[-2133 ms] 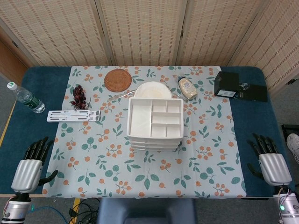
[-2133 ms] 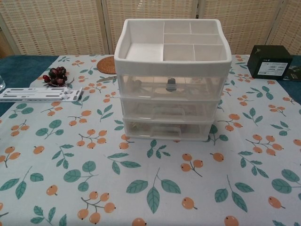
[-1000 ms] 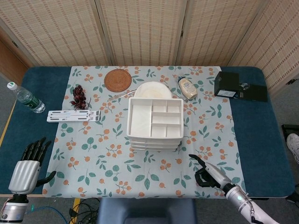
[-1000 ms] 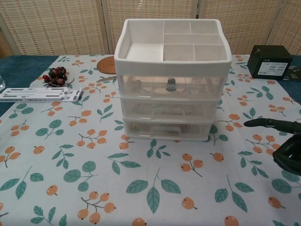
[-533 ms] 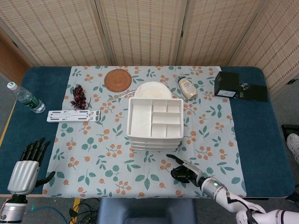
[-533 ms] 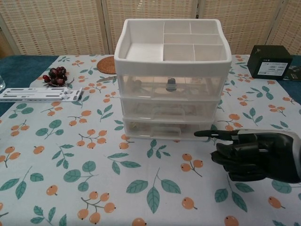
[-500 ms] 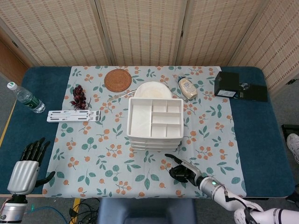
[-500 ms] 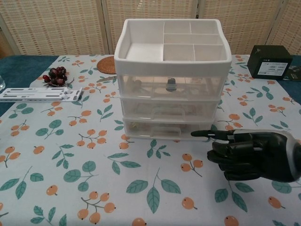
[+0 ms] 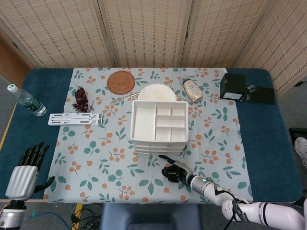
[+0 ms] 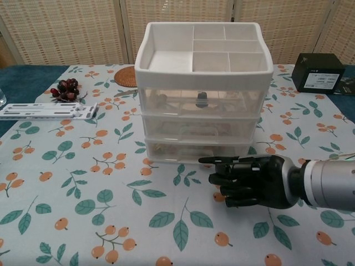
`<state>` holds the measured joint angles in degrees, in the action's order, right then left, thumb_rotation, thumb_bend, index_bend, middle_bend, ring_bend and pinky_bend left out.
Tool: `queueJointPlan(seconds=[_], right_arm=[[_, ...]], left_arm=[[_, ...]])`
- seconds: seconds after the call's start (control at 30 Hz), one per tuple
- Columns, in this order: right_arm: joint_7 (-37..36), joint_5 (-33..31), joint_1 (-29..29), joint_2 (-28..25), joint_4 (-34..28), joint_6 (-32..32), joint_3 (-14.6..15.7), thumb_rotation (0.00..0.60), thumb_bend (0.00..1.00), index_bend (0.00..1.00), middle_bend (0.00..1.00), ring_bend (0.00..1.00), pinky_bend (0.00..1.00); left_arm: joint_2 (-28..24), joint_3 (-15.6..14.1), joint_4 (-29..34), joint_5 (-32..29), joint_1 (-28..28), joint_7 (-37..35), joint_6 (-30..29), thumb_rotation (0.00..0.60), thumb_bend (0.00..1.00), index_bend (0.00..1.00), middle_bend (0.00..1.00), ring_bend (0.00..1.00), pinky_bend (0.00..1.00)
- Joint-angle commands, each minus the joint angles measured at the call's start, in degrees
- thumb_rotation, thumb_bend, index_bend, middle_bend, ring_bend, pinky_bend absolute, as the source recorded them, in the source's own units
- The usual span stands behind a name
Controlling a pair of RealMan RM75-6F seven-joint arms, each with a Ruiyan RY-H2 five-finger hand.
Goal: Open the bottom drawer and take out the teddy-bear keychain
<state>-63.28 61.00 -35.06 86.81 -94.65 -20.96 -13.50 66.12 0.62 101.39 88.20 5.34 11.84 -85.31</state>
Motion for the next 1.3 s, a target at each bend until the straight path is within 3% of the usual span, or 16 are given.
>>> queueJointPlan(seconds=[0.03,0.73,1.3], right_arm=[[1.20,-1.76,-0.47,1.45,1.35,0.46,-0.77,0.600,0.76,0.00,0.83,1.00,1.00],[9.78,-10.63,-4.20,7.42,6.55,3.43,-4.52,0.600,0.76,0.00,0.83,1.00,1.00],[15.36,-14.33,-3.87,7.78,6.21,2.67,-5.18,0.600,0.77,0.00,0.83,1.00,1.00]], left_arm=[[-0.05,0.06,0.01,0.03,0.05,-0.05,0.01,0.600,0.20,0.05,0.00,0.01,0.07],[-0.49,0.16,-0.01,-0.55,-0.01,-0.21,0.28,0.600,0.20,0.05,0.00,0.01,0.07],[-0.86,-0.06,0.56,-0.44,-0.16,-0.16,0.36,0.600,0.20,0.05,0.00,0.01,0.07]])
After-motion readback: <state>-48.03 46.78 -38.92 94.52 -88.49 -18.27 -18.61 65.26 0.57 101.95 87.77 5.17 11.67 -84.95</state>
